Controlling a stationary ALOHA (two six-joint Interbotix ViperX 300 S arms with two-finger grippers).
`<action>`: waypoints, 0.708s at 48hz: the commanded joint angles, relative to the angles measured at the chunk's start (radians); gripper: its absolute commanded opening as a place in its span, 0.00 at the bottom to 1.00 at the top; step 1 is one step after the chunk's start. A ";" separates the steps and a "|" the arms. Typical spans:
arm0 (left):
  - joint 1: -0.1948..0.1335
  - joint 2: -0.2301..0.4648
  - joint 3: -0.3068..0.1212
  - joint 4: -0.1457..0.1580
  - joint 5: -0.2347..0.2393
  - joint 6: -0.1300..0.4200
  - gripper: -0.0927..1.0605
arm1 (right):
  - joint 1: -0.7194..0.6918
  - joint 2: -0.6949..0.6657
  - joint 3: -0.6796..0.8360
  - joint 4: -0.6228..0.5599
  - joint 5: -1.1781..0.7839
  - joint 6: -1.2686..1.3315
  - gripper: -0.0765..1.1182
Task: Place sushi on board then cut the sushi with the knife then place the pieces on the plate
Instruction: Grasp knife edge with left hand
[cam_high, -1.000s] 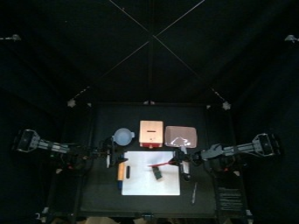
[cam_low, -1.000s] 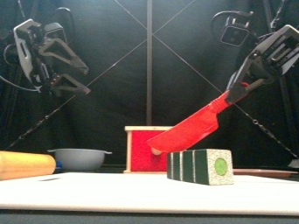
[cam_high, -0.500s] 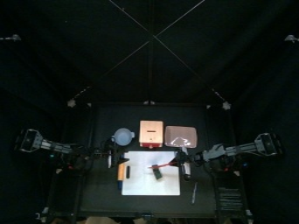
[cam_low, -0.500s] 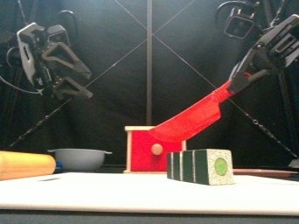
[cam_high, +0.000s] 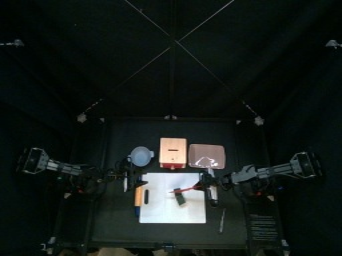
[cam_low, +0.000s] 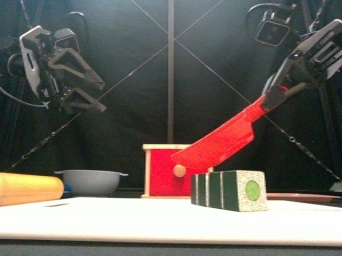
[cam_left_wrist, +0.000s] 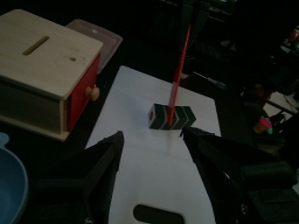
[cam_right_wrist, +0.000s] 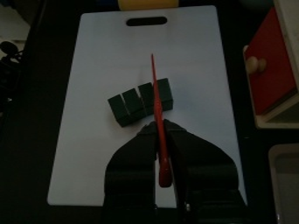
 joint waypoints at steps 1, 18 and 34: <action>0.003 0.000 -0.020 0.002 -0.009 0.002 0.87 | -0.002 0.008 -0.015 -0.003 0.005 0.002 0.42; 0.005 0.000 -0.018 0.002 -0.009 0.003 0.87 | -0.003 0.046 -0.018 0.000 -0.005 0.002 0.42; -0.005 0.021 -0.046 0.005 -0.009 0.000 0.87 | -0.002 0.046 0.026 0.026 -0.012 0.005 0.42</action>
